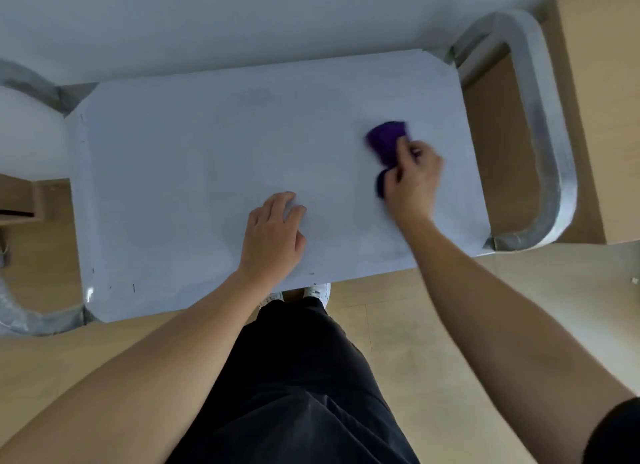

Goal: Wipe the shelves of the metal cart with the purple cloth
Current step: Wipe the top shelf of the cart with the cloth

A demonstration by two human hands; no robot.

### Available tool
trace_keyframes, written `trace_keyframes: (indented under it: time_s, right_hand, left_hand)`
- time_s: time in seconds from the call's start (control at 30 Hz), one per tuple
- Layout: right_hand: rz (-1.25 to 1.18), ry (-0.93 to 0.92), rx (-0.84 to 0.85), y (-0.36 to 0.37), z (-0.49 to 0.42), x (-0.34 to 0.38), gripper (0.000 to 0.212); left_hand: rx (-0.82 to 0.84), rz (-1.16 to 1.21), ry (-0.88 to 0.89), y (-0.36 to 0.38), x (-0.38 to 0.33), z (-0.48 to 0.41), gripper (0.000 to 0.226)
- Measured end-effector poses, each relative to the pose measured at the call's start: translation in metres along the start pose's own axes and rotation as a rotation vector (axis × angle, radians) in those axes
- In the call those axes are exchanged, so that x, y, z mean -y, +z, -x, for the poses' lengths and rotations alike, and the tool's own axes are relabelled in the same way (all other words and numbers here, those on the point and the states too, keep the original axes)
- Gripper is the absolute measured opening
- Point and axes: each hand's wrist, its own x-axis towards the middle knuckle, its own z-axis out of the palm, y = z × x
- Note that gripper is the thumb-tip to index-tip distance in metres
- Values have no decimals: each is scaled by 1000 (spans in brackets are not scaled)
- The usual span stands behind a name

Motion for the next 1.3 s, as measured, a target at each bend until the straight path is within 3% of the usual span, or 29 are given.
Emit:
trace_keyframes:
  time_s: [0.07, 0.13, 0.27, 0.33, 0.37, 0.43, 0.5, 0.6, 0.7, 0.8, 0.87, 0.97, 1.0, 1.07, 1.17, 1.23, 1.3]
  right_hand:
    - [-32, 157, -67, 3, -16, -8, 50]
    - [-48, 146, -88, 16, -16, 24, 53]
    - [-82, -217, 182, 34, 16, 108, 60]
    - [-59, -398, 271, 30, 7, 102, 57]
    - [-79, -440, 234, 27, -6, 88, 56]
    - [-103, -346, 116, 21, -27, 48, 55]
    - [-119, -122, 46, 16, -29, 19, 54]
    - [-137, 141, -24, 26, 18, 64, 57]
    - [-233, -145, 38, 42, 84, 134, 47]
    - [-252, -413, 134, 37, 102, 130, 44]
    - [-219, -250, 82, 29, 102, 101, 56]
    - [-155, 302, -117, 24, 125, 101, 63]
    - [-129, 382, -181, 30, 139, 128, 63]
    - [-123, 253, -156, 48, 169, 196, 59]
    - [-229, -108, 49, 67, 197, 267, 46]
    - [-251, -259, 146, 68, 185, 264, 48]
    - [-211, -338, 122, 64, 166, 238, 51]
  left_hand:
    - [-6, 1, -24, -1, 2, -4, 37]
    - [-18, -10, -35, 1, 2, -6, 38]
    - [-22, -55, -86, 3, -4, -10, 39]
    - [-24, -49, -95, 4, -6, -13, 39]
    - [-29, -42, -92, 3, -5, -14, 39]
    - [-33, -26, -71, 2, 0, -12, 40]
    - [-38, -1, -49, 2, 9, -8, 41]
    - [-29, 11, -15, 1, 19, 2, 42]
    - [-17, 8, -15, -4, 31, 11, 37]
    - [2, 10, -12, -14, 58, 31, 36]
    - [10, 17, 32, -19, 78, 47, 38]
    - [8, 26, 46, -24, 106, 70, 40]
    - [12, 29, 51, -25, 113, 77, 40]
    - [19, 31, 67, -27, 124, 88, 41]
    - [16, 41, 13, -35, 145, 102, 34]
    - [15, 30, -18, -41, 164, 112, 37]
    - [15, 17, -33, -46, 180, 120, 42]
